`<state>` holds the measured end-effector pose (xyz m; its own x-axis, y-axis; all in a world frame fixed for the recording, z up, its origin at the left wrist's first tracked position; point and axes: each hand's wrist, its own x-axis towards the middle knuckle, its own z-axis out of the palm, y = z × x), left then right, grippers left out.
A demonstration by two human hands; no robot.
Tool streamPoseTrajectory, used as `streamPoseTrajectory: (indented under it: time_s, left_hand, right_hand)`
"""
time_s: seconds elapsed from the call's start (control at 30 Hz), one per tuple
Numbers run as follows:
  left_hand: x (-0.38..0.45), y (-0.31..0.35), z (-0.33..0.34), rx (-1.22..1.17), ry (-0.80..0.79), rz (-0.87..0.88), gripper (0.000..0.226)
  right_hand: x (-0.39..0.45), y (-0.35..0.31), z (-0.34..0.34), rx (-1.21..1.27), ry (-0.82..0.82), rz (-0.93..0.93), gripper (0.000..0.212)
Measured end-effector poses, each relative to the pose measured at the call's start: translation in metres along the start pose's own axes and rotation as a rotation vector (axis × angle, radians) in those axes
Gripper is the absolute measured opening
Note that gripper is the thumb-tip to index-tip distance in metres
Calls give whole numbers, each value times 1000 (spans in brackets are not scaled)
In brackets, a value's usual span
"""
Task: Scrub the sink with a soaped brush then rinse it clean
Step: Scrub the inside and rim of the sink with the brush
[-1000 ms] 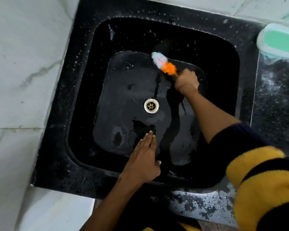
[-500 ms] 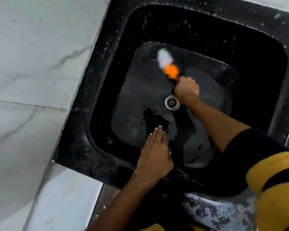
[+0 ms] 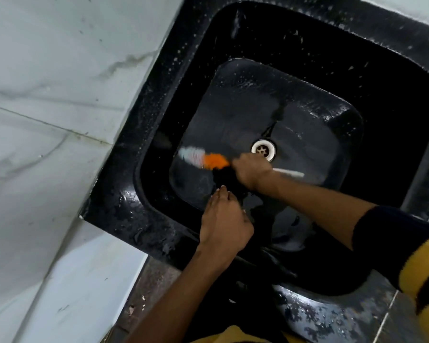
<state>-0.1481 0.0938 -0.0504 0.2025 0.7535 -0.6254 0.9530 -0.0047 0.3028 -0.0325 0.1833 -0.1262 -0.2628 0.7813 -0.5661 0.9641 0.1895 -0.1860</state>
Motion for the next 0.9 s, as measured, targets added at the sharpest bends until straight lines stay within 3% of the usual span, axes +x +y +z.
streamPoseTrajectory:
  time_s: [0.07, 0.2, 0.27, 0.4, 0.43, 0.47, 0.6, 0.63, 0.7, 0.8, 0.83, 0.9]
  left_hand:
    - [-3, 1, -4, -11, 7, -7, 59]
    - [-4, 5, -5, -35, 79, -1, 42]
    - [-5, 5, -6, -49, 89, -12, 42]
    - [-7, 5, -7, -63, 100, -33, 35]
    - [-8, 6, -7, -66, 100, -38, 34]
    - [-8, 6, -7, -67, 97, -37, 34]
    - [-8, 6, -6, -83, 116, -43, 34]
    - [-8, 6, -7, -91, 121, -44, 33]
    - [-9, 6, -8, -95, 110, -29, 34]
    - [-10, 6, -11, -100, 129, -15, 30]
    - [-11, 5, -12, -99, 131, -13, 29]
    - [-10, 5, -10, -98, 136, -4, 26]
  right_hand:
    - [3, 28, -13, -49, 43, 75, 29]
    - [22, 95, -35, 203, 245, 701, 33]
    - [21, 82, -27, 121, 241, 591, 31]
    - [-27, 7, 15, -99, -95, -93, 29]
    - [-31, 7, 18, -158, -96, -173, 29]
    - [-26, 16, 13, -158, -55, -103, 29]
    - [13, 69, -17, 121, 202, 616, 31]
    - [13, 65, -16, 114, 212, 604, 31]
    - [1, 33, 1, -17, 163, 345, 28]
    - [-47, -7, 32, -159, -161, -151, 31]
    - [-49, 1, 31, -188, -147, -177, 31]
    - [-27, 32, 16, -132, 13, 113, 29]
